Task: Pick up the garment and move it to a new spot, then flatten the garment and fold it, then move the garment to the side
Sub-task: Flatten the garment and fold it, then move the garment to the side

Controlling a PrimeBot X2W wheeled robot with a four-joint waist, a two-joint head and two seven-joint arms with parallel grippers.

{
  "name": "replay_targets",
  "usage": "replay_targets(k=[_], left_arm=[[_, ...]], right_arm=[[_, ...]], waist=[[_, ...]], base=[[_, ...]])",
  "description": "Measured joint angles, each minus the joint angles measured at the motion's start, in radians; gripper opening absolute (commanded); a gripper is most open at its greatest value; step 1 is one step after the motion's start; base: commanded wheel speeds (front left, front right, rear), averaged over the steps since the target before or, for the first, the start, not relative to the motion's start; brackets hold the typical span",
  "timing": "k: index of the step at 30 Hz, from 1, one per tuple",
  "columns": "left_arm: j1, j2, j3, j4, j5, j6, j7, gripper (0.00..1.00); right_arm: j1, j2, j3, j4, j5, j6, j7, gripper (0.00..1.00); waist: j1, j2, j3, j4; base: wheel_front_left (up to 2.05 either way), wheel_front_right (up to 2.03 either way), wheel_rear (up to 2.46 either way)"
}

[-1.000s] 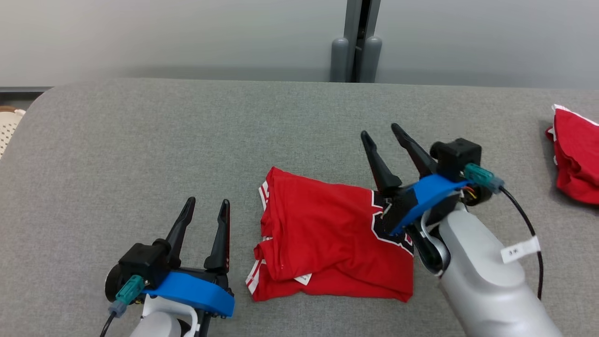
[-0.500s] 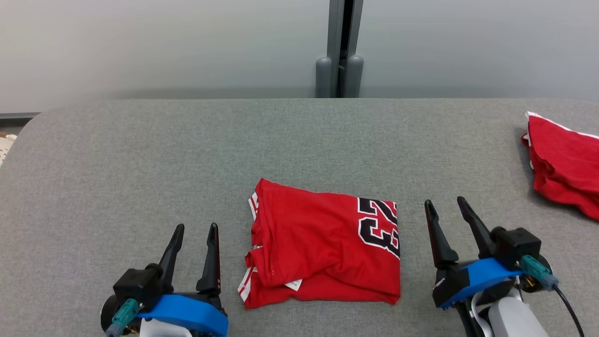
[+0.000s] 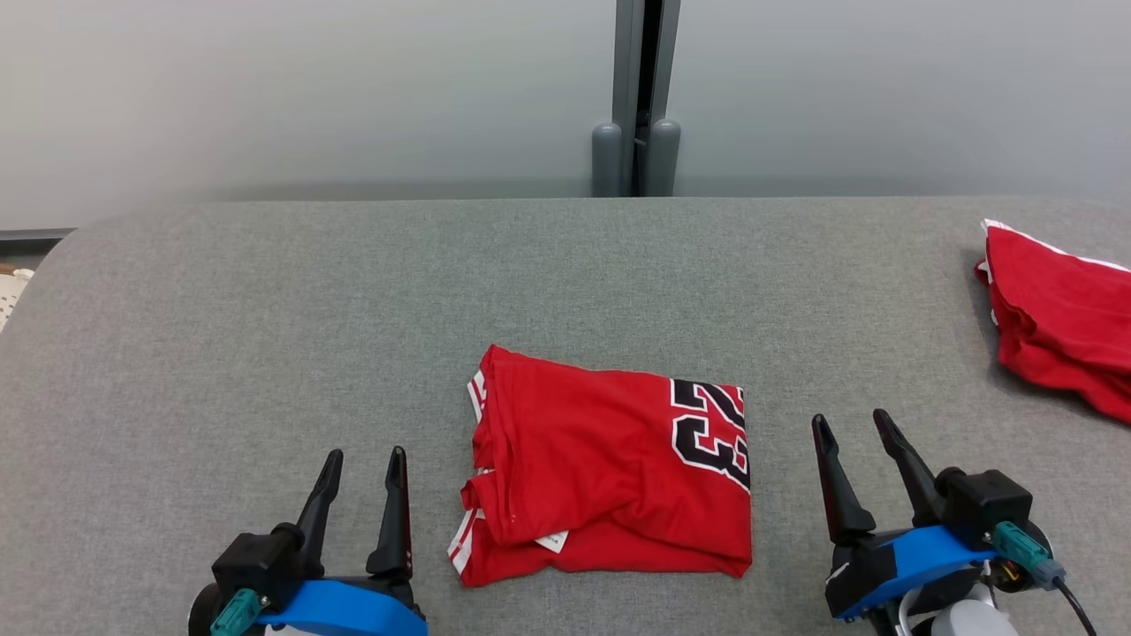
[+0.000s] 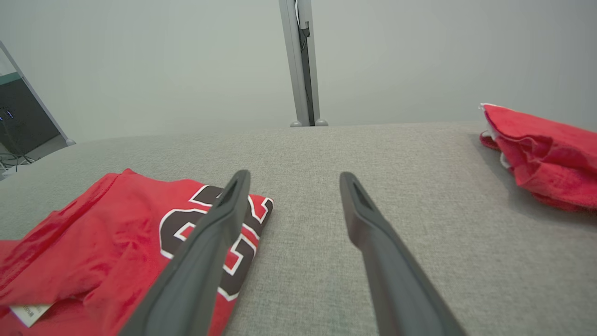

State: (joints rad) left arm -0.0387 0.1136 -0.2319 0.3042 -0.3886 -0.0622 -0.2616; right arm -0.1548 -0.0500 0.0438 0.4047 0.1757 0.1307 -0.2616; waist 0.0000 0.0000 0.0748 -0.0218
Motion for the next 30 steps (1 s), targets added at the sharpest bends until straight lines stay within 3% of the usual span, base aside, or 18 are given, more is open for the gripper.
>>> replay_targets(k=[11,23,30], left_arm=[[0.005,-0.024,0.024,0.013,0.031,-0.024,0.0,1.0],[-0.009,-0.041,0.037,0.021,0.056,-0.04,0.0,1.0],[-0.023,-0.049,0.059,0.021,0.067,-0.044,0.0,1.0]], right_arm=[[-0.011,0.0,0.004,0.036,-0.004,0.0,0.035,1.0],[-0.118,0.0,0.039,0.081,0.011,0.0,0.379,1.0],[-0.138,0.0,0.054,0.119,0.058,0.0,0.508,1.0]], waist=[[-0.0001,0.0,0.001,0.011],[0.0,0.0,0.047,0.067],[0.0,0.0,0.086,0.106]], base=[[0.0,0.0,0.0],[0.0,0.0,0.0],[0.0,0.0,0.0]])
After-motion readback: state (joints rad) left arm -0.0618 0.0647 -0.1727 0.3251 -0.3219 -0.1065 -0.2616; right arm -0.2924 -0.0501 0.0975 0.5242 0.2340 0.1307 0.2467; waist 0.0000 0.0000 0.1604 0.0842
